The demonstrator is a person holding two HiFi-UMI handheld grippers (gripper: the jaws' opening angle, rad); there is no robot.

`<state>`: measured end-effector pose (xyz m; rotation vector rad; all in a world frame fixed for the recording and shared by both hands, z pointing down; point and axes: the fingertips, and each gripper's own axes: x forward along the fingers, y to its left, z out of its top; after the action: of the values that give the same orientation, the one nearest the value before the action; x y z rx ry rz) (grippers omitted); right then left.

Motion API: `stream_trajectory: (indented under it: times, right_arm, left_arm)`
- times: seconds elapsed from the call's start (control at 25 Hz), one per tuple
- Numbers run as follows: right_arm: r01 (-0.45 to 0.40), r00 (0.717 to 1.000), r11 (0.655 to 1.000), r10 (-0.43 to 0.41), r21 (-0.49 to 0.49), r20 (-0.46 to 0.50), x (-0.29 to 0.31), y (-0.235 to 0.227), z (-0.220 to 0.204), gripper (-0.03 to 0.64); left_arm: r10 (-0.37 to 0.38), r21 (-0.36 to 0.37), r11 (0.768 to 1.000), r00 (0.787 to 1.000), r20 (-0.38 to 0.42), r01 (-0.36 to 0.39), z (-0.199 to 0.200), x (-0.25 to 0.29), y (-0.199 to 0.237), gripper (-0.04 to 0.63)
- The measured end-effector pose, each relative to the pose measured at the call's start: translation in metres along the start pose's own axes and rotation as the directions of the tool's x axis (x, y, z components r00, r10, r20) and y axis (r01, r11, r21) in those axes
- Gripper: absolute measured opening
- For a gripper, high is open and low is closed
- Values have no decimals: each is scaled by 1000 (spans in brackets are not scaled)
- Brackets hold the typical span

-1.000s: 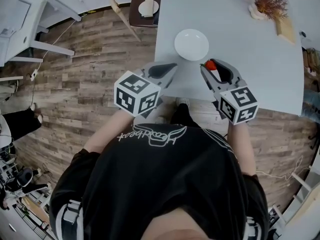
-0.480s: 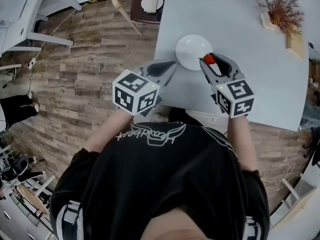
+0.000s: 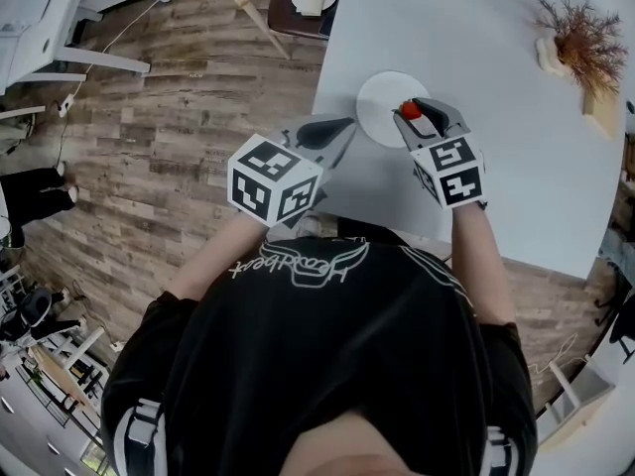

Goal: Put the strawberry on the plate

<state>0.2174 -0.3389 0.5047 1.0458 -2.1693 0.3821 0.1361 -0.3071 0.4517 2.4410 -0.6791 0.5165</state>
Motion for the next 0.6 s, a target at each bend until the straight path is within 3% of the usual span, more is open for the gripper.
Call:
stream_trajectory:
  times: [0.16, 0.6]
  right_arm:
    - [-13, 997, 998, 7, -69, -77, 17, 1, -13, 132]
    - [-38, 983, 992, 15, -124, -181, 43, 3, -27, 132]
  left_arm:
    - [11, -15, 1000, 1000, -1, -11, -3, 1, 5, 8]
    - [17, -45, 999, 1000, 0, -17, -6, 0, 14, 8]
